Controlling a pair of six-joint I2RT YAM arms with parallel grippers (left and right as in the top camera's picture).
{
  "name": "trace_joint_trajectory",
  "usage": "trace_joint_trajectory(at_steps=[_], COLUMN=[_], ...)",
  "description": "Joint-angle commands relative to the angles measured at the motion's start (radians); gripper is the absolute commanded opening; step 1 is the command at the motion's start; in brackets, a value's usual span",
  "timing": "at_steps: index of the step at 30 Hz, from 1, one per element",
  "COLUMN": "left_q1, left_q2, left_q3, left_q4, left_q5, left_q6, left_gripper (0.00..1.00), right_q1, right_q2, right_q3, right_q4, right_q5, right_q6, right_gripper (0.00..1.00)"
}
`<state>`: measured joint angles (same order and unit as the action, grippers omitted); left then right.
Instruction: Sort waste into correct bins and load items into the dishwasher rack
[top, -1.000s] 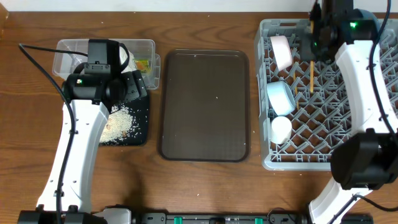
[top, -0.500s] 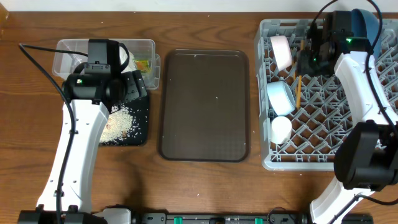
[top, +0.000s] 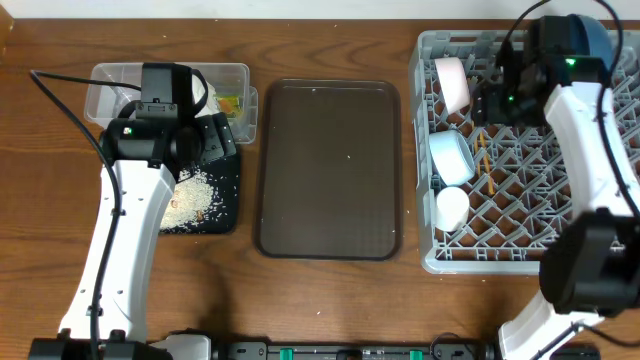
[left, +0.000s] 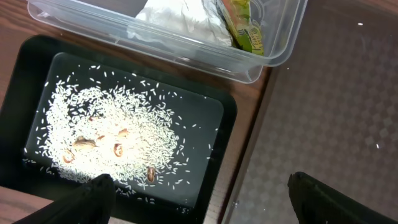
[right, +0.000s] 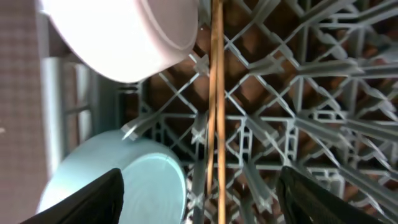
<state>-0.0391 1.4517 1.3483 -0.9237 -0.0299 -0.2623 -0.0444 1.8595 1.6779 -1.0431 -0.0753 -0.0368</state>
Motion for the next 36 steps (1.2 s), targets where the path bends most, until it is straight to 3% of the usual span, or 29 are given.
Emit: trace_joint_trajectory(at_steps=[1,5,7,18,24,32,36], left_q1=[0.005,0.005,0.005,0.005,0.005,0.005,0.005], left_q2=[0.006,0.006,0.006,0.006,0.006,0.006,0.006], left_q3=[-0.003,-0.003,-0.003,-0.003,-0.003,-0.003,-0.003], left_q4=[-0.003,-0.003,-0.003,-0.003,-0.003,-0.003,-0.003], left_q5=[-0.012,-0.012,-0.012,-0.012,-0.012,-0.012,-0.012], left_q6=[0.002,0.002,0.002,0.002,0.002,0.002,0.002], left_gripper=[0.91,0.91,0.91,0.91,0.91,0.92,0.91], right_q1=[0.007,0.025,0.032,0.032,0.032,0.032,0.031], right_q2=[-0.127,-0.275,-0.364,-0.762,-0.918,-0.994,-1.008], right_q3=[0.044,0.044,0.044,0.044,0.044,0.020,-0.078], right_q4=[-0.035,-0.080,-0.099,-0.190,-0.315,-0.320,-0.195], right_q5=[-0.049,-0.099,-0.114,-0.112,0.017,0.023,0.017], right_q6=[0.005,0.006,0.007,0.041,-0.017,0.019,0.070], right_gripper=[0.79,0.89,0.99,0.99,0.99,0.99,0.99])
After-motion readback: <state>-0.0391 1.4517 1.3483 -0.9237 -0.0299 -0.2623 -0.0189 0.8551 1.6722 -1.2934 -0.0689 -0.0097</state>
